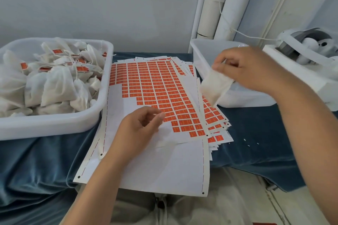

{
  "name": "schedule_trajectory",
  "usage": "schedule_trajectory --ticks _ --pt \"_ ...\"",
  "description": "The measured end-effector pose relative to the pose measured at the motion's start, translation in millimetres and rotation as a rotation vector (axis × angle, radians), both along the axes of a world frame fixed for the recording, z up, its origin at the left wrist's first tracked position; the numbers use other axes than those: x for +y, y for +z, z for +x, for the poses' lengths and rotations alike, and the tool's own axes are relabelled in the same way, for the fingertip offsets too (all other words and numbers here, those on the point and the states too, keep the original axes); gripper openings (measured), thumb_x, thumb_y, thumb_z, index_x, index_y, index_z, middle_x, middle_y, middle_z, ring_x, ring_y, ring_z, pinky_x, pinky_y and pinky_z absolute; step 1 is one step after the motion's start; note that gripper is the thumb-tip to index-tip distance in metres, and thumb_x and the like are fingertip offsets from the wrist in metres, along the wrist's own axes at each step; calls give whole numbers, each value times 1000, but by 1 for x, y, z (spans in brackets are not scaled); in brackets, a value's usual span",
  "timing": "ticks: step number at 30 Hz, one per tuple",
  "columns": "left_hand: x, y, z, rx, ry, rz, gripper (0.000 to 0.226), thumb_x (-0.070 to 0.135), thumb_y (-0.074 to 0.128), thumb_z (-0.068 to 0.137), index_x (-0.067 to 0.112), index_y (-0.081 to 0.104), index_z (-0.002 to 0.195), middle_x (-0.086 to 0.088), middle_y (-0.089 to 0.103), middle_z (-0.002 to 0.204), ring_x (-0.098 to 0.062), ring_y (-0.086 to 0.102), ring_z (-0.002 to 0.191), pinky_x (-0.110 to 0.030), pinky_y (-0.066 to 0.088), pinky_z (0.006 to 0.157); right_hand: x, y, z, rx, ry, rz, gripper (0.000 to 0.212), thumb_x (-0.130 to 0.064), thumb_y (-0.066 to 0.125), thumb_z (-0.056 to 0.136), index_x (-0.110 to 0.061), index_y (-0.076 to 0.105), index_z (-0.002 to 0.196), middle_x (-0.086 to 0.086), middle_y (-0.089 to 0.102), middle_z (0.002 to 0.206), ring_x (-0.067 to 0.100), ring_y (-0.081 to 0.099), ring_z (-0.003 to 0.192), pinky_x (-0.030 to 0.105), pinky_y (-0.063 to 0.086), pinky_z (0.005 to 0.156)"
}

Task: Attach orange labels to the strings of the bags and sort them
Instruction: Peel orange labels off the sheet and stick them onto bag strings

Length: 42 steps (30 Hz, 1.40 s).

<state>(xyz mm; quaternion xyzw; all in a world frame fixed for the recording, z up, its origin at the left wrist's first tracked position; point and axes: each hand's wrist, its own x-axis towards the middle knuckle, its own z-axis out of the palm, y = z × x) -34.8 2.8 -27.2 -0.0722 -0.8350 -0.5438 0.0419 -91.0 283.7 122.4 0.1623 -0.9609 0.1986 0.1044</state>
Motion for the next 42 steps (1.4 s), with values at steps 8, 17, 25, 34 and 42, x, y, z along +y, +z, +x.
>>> schedule_trajectory --ticks 8,17,25,34,42 --pt "9 18 28 4 -386 44 49 60 76 87 41 63 130 26 72 123 1 68 115 -16 54 93 -83 -58 56 -258 438 6 11 -45 62 100 -41 72 97 -25 68 85 -5 64 85 5 42 77" --pt "6 1 32 -83 -162 120 30 49 71 94 28 71 73 5 58 60 -4 47 53 -17 39 51 -84 -97 72 -365 164 -419 41 -44 74 94 -53 56 130 -24 65 102 -8 66 82 8 50 63" --pt "14 4 38 -83 -173 221 27 56 51 98 32 63 98 15 76 98 -3 73 93 -9 52 76 -66 -99 74 -458 112 -388 24 -48 59 102 -38 72 84 -10 68 71 0 60 59 6 45 57" --pt "20 18 47 45 -233 336 22 53 48 101 48 64 87 25 65 78 0 65 76 -19 58 79 -80 -110 78 -837 223 -1299 34 -26 57 99 -14 55 66 3 42 65 12 36 55 24 39 57" --pt "14 27 52 111 -195 247 33 46 45 110 39 59 80 7 63 77 -7 60 72 -17 54 65 -85 -105 82 -695 355 -1467 30 -36 72 95 -13 61 78 14 66 106 41 62 113 55 48 111"
